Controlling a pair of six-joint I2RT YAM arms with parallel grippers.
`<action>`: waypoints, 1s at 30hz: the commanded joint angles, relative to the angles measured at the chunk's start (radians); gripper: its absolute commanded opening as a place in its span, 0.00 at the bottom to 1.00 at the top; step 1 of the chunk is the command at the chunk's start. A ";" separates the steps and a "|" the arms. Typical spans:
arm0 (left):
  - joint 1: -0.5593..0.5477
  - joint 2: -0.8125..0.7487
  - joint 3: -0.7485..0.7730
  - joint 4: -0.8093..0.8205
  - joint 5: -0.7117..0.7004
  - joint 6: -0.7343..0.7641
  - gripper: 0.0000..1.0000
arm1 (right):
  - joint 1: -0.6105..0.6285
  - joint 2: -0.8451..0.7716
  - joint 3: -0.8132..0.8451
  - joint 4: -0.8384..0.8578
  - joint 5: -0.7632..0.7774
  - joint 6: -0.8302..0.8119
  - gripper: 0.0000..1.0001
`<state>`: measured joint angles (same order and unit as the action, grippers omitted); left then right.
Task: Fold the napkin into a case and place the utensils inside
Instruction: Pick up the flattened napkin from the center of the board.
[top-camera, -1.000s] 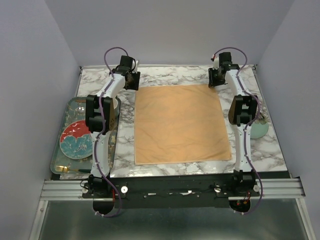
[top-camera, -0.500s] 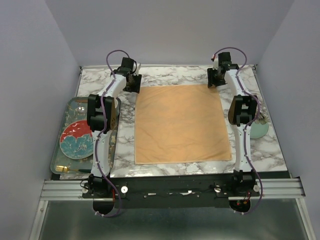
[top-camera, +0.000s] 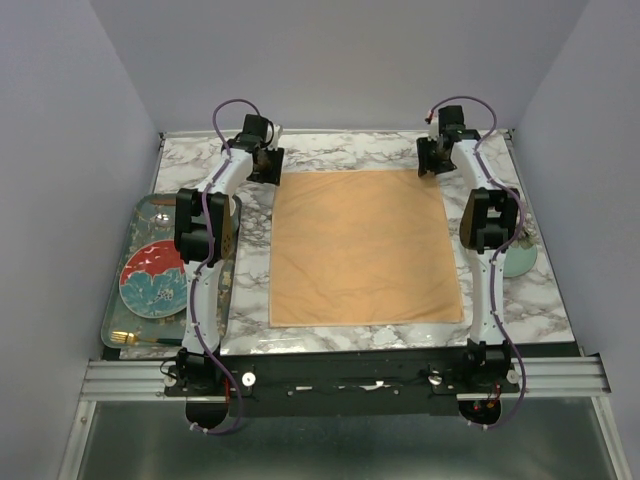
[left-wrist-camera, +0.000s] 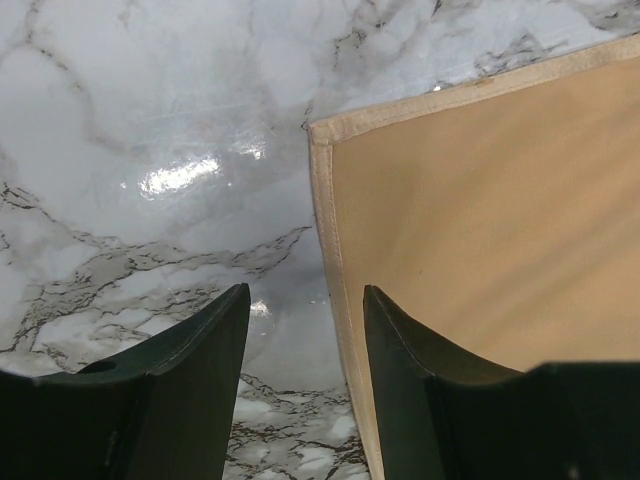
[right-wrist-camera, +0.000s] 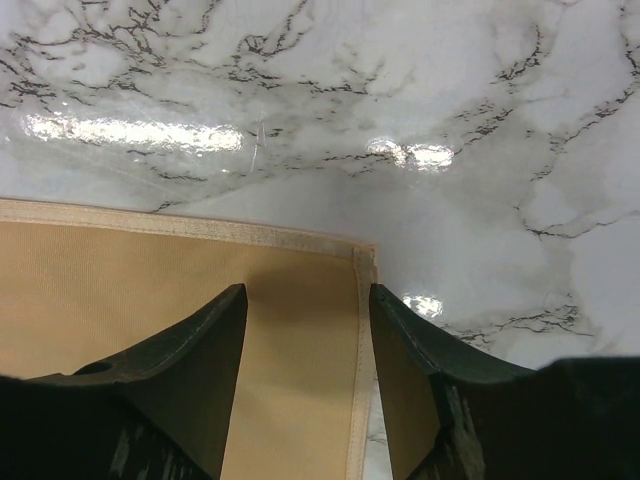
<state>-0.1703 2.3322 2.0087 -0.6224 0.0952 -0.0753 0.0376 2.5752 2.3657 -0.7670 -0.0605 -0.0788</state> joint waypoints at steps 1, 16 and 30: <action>0.003 -0.024 -0.033 0.021 0.020 0.014 0.58 | -0.005 -0.065 0.004 0.044 0.022 -0.010 0.62; 0.005 -0.034 -0.030 0.027 0.035 0.026 0.58 | -0.004 0.005 0.026 -0.023 0.031 -0.022 0.66; 0.003 -0.013 0.016 0.004 0.029 0.039 0.58 | -0.007 0.060 0.072 -0.086 -0.058 -0.003 0.31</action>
<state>-0.1703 2.3322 1.9827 -0.6086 0.1089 -0.0494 0.0357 2.5999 2.4107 -0.8124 -0.0647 -0.0952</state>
